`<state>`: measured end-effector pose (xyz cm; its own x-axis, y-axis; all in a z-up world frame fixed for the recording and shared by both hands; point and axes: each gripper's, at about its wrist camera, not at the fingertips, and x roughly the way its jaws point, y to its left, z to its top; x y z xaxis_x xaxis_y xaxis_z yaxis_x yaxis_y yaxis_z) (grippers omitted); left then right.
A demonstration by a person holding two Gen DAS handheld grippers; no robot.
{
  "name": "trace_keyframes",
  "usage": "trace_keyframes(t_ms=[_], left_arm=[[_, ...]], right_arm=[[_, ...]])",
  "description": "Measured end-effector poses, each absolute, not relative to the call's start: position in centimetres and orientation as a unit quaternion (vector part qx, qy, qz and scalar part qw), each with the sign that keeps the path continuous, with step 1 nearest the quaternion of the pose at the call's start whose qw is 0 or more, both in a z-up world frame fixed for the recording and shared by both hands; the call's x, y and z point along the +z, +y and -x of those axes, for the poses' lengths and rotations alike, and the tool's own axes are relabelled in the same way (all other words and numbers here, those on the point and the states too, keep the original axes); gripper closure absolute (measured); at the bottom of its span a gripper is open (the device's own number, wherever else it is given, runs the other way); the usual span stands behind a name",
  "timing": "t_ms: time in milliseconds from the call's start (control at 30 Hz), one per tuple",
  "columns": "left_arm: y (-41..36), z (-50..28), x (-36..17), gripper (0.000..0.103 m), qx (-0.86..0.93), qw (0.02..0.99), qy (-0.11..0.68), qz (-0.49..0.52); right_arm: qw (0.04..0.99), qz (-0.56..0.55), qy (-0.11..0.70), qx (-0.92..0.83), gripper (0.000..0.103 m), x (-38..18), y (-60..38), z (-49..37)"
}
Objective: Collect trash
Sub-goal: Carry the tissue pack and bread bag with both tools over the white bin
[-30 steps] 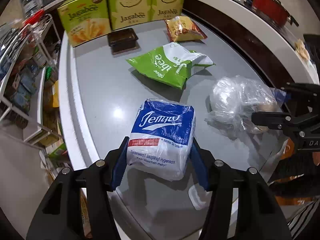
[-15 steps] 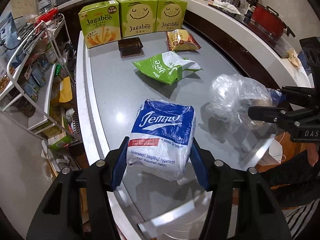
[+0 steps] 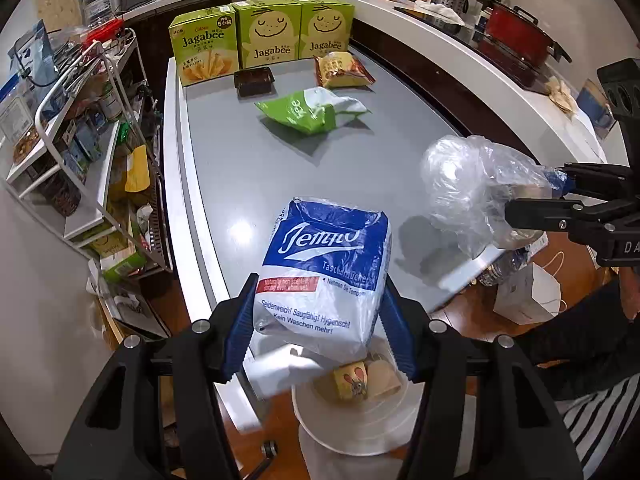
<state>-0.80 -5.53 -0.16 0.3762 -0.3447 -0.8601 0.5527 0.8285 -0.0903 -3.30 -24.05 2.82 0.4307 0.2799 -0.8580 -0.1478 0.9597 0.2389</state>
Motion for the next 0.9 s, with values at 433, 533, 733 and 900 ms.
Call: trace_keyframes(t_ms=[433, 533, 733, 900], left_arm=[[-4.4, 7.1, -2.0, 0.045, -0.283, 0.8, 0.519, -0.108], [-4.4, 8.0, -2.6, 0.045, -0.286, 0.793, 0.526, -0.111], [-4.6, 9.7, -4.4, 0.045, -0.291, 0.777, 0.545, -0.122], [-4.7, 10.7, -6.3, 0.045, -0.292, 0.761, 0.563, -0.136]], right_arm=[[0.815, -0.052, 0.556, 0.154, 0.052, 1.0, -22.3, 8.7], [0.806, -0.054, 0.568, 0.158, 0.052, 0.4, -22.1, 9.7], [0.786, -0.033, 0.595, 0.161, 0.052, -1.9, -21.4, 11.3], [0.763, -0.019, 0.627, 0.16, 0.052, -4.5, -21.0, 12.0]])
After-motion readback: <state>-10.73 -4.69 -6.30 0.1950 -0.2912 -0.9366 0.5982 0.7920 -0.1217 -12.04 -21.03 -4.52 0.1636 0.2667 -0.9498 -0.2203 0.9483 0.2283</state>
